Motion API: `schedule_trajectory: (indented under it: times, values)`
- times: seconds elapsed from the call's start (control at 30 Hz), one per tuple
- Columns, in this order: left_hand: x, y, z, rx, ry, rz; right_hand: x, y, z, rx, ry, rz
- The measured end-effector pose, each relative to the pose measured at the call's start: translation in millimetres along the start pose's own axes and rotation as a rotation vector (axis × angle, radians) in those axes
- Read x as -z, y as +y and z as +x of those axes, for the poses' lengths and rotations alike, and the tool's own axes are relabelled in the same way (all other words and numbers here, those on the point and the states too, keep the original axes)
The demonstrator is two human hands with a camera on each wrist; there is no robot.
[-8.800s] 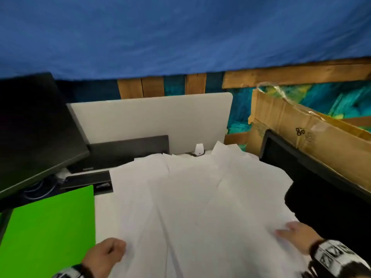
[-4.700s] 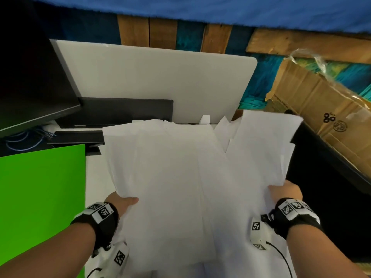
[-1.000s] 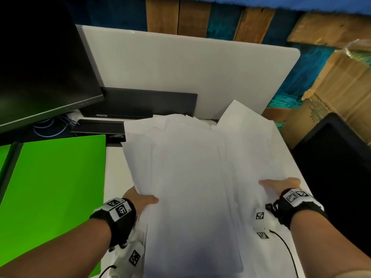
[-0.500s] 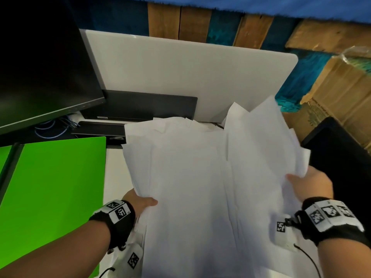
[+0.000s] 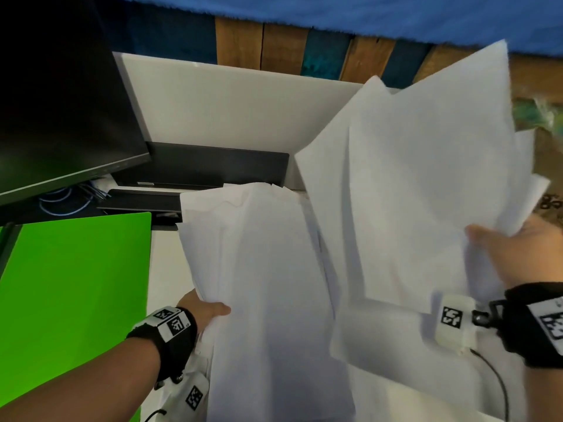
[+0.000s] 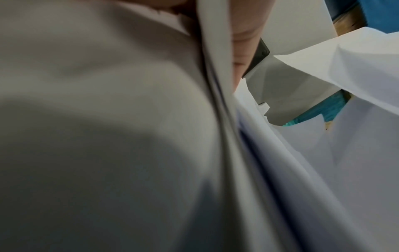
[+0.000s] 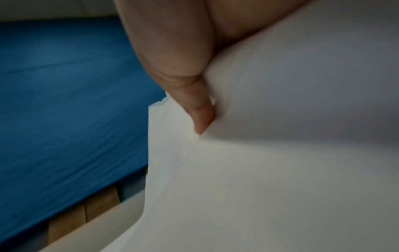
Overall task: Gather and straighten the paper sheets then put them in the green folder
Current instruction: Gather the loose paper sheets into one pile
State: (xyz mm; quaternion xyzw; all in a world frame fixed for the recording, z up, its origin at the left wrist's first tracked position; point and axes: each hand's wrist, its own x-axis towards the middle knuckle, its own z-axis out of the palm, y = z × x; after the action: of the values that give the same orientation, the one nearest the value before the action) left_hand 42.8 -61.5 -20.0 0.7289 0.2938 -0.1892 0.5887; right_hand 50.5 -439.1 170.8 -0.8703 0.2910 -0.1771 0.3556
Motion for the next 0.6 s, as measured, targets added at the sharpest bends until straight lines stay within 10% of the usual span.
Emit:
schedule_trajectory:
  times: [0.27,0.6]
  values:
    - [1,3,-3,0.018,-0.003,-0.037,-83,46,-42,-0.327,-0.247,0.186]
    - [1,2,0,0.059,0.027,0.038,-57,2,-49,-0.248,-0.374,0.764]
